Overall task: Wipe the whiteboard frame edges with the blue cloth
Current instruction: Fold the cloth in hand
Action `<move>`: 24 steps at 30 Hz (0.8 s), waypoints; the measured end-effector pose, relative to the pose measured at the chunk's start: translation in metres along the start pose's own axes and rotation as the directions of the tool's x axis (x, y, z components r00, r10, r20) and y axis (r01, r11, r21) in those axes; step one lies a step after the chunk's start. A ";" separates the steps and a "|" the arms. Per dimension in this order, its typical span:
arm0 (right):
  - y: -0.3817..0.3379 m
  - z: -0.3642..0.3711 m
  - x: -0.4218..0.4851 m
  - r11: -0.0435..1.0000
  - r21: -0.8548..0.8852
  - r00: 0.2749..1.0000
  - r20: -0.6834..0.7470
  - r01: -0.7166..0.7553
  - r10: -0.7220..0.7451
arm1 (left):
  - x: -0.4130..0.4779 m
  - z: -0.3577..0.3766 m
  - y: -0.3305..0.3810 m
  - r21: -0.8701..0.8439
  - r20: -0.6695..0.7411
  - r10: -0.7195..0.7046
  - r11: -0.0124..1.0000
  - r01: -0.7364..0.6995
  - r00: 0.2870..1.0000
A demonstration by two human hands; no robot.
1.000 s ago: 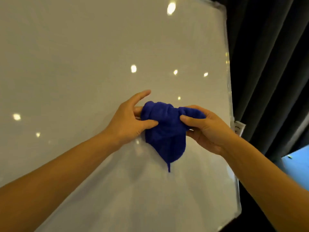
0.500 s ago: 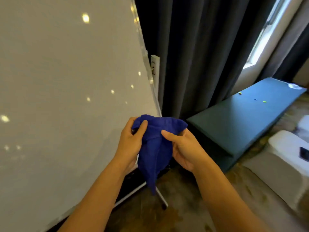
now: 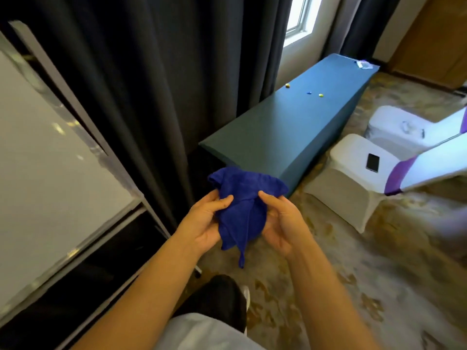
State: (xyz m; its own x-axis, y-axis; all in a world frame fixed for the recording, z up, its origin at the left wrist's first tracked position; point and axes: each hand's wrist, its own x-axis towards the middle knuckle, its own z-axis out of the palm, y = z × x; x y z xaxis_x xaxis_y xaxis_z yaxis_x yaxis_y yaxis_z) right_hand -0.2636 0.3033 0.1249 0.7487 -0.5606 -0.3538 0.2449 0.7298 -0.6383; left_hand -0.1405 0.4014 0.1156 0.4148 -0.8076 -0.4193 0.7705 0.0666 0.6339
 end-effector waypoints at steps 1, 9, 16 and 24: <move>-0.004 -0.010 0.006 1.000 0.020 1.000 -0.006 -0.011 0.011 | 0.012 0.002 -0.007 -0.035 -0.006 -0.017 0.999 0.016 1.000; -0.058 -0.079 0.100 0.963 -0.155 0.974 0.017 -0.221 0.226 | 0.140 0.023 -0.047 -0.275 -0.086 -0.124 0.957 0.096 0.989; -0.134 -0.123 0.228 0.834 -0.330 0.890 -0.048 -0.443 0.454 | 0.258 0.041 -0.056 -0.069 -0.349 -0.169 0.986 0.154 0.922; -0.171 -0.153 0.337 0.730 -0.409 0.831 -0.168 -0.548 0.530 | 0.356 0.063 -0.063 -0.204 -0.515 -0.102 0.979 -0.006 0.851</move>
State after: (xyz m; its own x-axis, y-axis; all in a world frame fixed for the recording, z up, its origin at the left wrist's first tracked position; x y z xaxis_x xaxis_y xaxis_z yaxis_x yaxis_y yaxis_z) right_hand -0.1474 -0.0697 0.0103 0.6484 -0.1451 -0.7473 -0.4833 0.6799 -0.5514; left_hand -0.0716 0.0734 -0.0324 0.5238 -0.3922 -0.7562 0.8504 0.1898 0.4906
